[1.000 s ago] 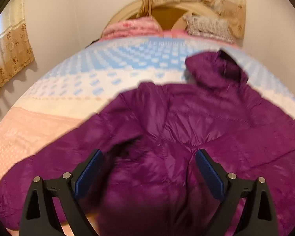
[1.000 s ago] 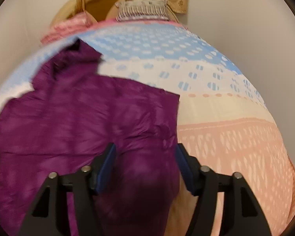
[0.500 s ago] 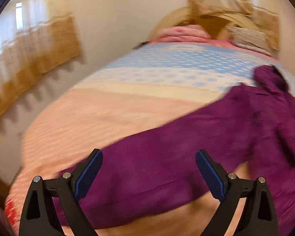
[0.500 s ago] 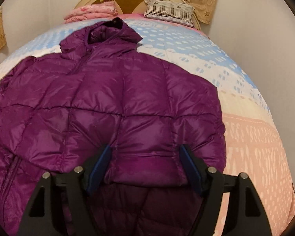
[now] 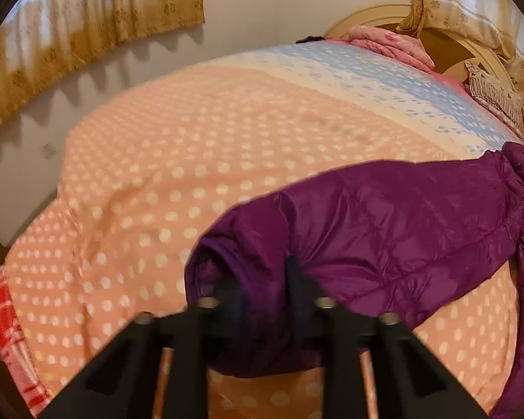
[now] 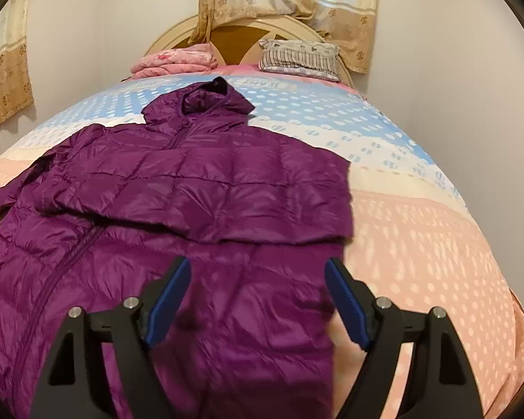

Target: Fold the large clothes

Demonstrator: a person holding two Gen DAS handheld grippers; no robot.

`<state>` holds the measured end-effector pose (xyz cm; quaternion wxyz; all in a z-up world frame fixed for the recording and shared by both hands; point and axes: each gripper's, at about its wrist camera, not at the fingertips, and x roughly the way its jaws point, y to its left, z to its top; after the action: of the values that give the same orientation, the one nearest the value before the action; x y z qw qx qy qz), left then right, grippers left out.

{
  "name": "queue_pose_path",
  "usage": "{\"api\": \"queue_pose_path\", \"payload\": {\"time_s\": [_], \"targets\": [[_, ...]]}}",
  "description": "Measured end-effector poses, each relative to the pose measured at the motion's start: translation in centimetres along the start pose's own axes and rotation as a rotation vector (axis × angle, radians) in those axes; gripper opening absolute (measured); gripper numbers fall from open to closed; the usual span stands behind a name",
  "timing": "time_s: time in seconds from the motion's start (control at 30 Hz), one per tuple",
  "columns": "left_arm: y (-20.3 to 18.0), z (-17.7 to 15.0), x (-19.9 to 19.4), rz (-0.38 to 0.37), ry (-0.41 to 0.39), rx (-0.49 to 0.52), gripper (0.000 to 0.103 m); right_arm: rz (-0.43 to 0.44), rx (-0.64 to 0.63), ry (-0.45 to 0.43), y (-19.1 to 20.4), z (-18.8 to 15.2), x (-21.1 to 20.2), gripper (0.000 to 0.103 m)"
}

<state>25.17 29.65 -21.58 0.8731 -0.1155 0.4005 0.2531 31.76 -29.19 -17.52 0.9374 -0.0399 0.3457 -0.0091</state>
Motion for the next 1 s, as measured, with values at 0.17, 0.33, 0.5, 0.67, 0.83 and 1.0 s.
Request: {"api": "queue_pose_path", "payload": {"time_s": [0.17, 0.33, 0.5, 0.67, 0.83, 1.0], "targets": [[-2.1, 3.1, -5.0, -0.058, -0.115, 0.040, 0.008, -0.060, 0.089, -0.015, -3.7, -0.1, -0.8, 0.082], [-10.0, 6.5, -13.1, -0.196, -0.291, 0.162, 0.008, -0.072, 0.169, -0.038, -6.4, -0.4, -1.9, 0.082], [-19.7, 7.2, -17.4, -0.347, -0.362, 0.277, 0.008, -0.062, 0.184, -0.050, -7.0, -1.4, -2.8, 0.082], [-30.5, 4.7, -19.2, -0.501, -0.355, 0.392, 0.008, -0.068, 0.197, -0.054, -8.0, -2.4, -3.4, 0.082], [-37.9, 0.1, -19.8, -0.592, -0.328, 0.496, 0.085, -0.058, 0.208, -0.034, -8.6, -3.2, -3.0, 0.082], [-40.9, -2.8, -20.3, -0.593, -0.360, 0.566, 0.088, -0.039, 0.199, -0.020, -8.2, -3.5, -2.6, 0.082]]}}
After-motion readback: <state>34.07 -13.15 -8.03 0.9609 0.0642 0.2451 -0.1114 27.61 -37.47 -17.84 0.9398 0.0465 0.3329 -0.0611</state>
